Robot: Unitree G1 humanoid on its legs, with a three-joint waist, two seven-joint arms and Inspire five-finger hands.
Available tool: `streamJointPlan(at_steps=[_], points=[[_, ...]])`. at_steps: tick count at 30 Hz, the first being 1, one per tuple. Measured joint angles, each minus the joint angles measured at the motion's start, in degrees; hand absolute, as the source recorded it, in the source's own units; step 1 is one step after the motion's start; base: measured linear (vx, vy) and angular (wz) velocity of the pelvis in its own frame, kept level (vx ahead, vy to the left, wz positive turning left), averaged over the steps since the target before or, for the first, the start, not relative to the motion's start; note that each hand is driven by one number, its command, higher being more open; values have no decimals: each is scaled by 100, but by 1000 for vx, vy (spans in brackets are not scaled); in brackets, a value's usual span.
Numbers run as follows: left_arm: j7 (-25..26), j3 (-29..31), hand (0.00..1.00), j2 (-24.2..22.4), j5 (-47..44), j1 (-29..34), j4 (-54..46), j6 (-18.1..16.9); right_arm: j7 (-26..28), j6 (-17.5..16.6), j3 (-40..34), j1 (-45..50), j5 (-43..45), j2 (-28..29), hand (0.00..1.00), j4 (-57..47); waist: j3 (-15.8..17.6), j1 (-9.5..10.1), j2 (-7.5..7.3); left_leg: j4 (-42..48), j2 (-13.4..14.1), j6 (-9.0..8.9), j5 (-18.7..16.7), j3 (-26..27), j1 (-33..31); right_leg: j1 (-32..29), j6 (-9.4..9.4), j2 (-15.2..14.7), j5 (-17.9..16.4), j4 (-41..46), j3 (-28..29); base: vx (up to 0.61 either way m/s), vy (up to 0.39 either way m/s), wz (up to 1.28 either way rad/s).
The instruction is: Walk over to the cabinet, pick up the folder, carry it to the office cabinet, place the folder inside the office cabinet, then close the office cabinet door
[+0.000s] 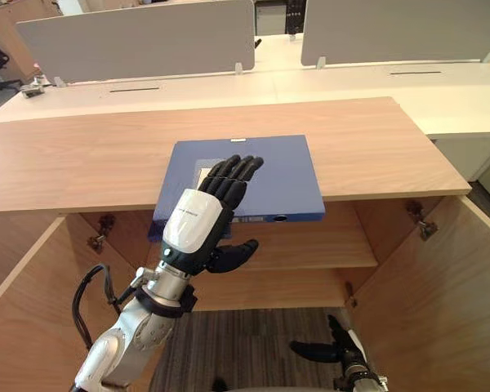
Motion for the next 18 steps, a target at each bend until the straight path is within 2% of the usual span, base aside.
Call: streamJointPlan(at_steps=[1,4,7,15,18], points=[[-5,-1,0,39,77,-107,178,19,12,0,0,-3,3,-2,100,0,0,-14,-1,-1,1,0,0,-4,0,-12,-2,2,1,0,-3,0,0,0],[-13,9,0,138,426,-363,661,307,50,0,0,-20,25,-1,100,-2,0,-48,-5,-3,-1,0,0,-5,1,-20,-5,0,3,-2,-1,0,0,0],[35,83,0,162,695,-457,723,491,75,0,-11,-21,28,24,100,-5,3,-62,-36,-6,-6,-4,-5,-5,1,-21,-4,-5,3,-37,-1,0,0,0],[216,545,0,-77,903,-714,546,626,142,2,-111,-15,37,99,100,-12,8,-95,-87,-7,-7,-10,-26,4,-2,-2,3,-4,15,-106,17,3,-1,-1],[153,572,0,-355,904,-598,297,651,143,2,-205,-12,55,148,100,-42,0,-92,-89,-6,-5,-17,-30,12,-42,-37,8,-3,38,-117,40,15,-3,-3]])
